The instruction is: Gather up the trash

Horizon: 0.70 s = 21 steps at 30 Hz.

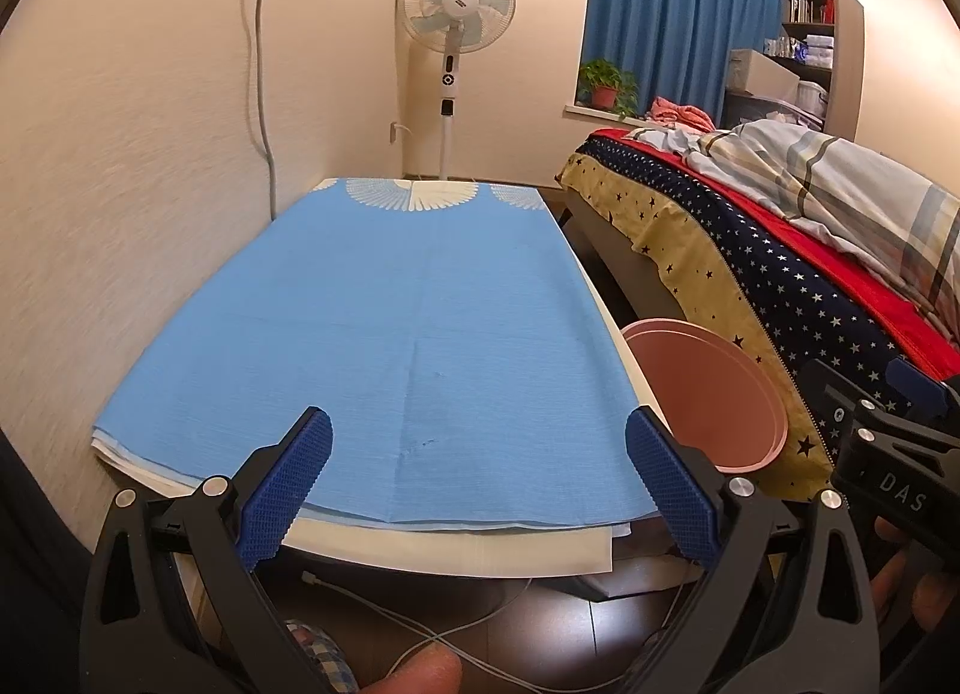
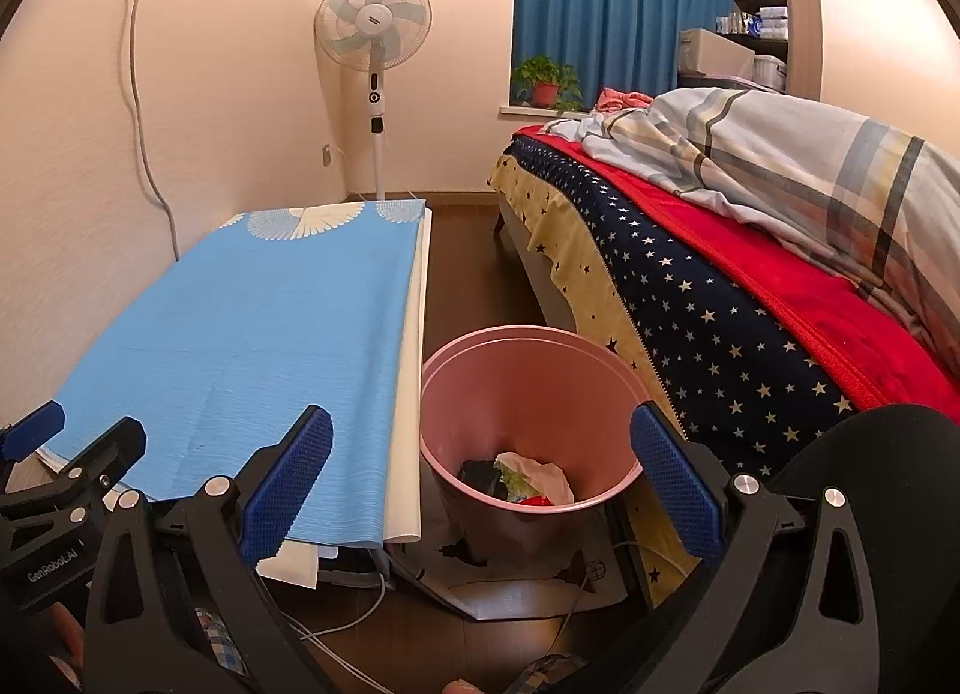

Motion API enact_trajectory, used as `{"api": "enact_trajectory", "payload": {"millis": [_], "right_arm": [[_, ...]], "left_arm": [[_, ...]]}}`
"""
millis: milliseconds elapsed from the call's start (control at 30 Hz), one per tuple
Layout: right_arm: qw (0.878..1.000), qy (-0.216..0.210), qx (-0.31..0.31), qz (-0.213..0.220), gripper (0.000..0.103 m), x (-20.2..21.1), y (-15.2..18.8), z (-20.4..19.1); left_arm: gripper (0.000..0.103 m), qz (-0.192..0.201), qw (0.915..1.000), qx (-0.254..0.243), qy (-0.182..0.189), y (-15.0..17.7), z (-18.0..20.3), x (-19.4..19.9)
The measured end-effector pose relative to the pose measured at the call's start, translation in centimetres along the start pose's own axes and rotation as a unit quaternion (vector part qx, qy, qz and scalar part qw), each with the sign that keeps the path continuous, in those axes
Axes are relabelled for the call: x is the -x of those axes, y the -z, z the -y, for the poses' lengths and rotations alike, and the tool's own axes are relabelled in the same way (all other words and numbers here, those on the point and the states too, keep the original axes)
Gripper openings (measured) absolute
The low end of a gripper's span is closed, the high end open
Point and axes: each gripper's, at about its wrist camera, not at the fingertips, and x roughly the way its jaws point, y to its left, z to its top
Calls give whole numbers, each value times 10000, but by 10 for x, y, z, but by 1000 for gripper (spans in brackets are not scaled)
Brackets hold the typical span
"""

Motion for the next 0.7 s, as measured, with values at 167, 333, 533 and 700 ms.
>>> {"api": "enact_trajectory", "payload": {"millis": [167,333,533,700], "right_arm": [[10000,3,3,2,98,0,0,0],[10000,11,26,15,98,1,-1,-2],[10000,10,21,13,98,1,-1,-2],[10000,12,22,15,98,1,-1,-2]], "left_arm": [[95,23,10000,6,-8,0,2,0],[95,38,10000,20,1,1,3,0],[95,37,10000,25,11,1,3,0],[95,34,10000,19,15,2,4,1]]}}
